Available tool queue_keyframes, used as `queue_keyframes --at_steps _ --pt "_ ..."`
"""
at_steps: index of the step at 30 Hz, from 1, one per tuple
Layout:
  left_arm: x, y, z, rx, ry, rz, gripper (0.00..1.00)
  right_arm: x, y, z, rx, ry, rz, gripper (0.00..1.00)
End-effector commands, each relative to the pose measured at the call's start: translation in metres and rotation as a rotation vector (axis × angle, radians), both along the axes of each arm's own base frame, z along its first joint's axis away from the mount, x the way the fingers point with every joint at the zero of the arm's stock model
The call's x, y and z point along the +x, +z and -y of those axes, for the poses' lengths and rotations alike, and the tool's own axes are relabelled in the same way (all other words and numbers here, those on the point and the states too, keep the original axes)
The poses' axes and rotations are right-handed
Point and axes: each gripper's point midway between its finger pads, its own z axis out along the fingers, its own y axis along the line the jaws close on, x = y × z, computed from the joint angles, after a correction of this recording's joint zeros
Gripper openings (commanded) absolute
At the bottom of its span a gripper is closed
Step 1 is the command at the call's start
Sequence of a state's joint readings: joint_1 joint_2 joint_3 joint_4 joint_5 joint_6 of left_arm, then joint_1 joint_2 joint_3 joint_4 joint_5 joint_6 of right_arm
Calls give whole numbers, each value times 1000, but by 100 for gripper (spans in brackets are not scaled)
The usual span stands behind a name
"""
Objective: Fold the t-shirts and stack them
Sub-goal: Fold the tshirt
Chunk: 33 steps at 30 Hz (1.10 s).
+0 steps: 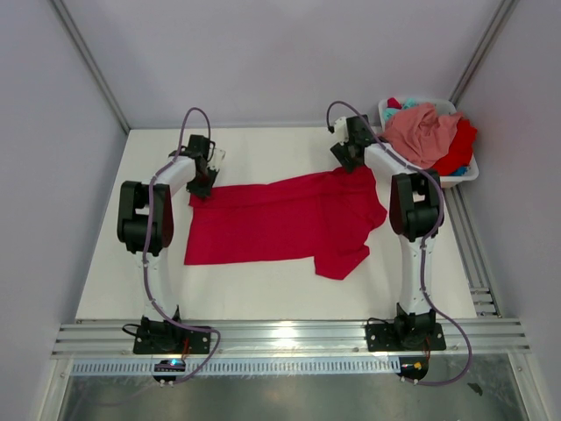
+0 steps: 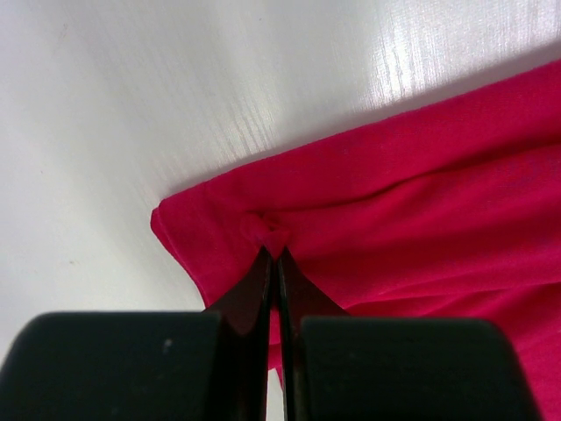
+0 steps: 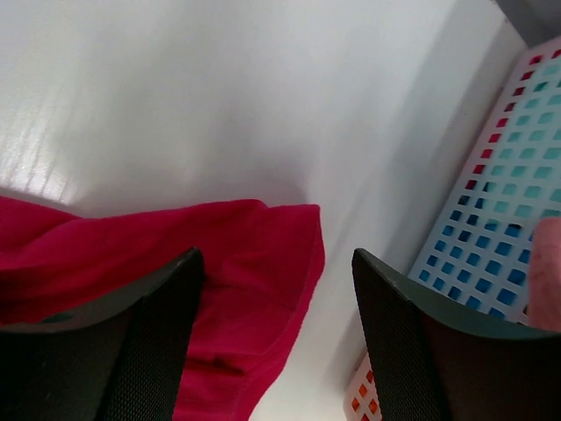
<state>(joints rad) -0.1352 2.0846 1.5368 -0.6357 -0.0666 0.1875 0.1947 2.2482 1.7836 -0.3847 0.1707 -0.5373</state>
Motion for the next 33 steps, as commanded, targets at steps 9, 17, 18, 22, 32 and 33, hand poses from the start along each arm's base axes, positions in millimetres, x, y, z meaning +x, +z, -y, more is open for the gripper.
queue_keyframes --at_steps 9,17,18,22,32,33 --pt "7 -6 1 -7 3 23 0 -4 88 -3 71 -43 178 72" --pt "5 -7 2 -4 -5 20 0 -32 86 -25 174 30 123 73" --pt "6 -6 2 -7 -3 21 0 -34 83 -27 177 40 108 73" --pt "6 -3 3 -14 1 24 0 -39 76 -40 227 89 52 73" --pt "3 -3 3 -15 -4 21 0 -45 51 -44 243 91 -37 72" --pt "3 -2 4 -18 -4 22 0 -44 50 -43 235 88 -35 72"
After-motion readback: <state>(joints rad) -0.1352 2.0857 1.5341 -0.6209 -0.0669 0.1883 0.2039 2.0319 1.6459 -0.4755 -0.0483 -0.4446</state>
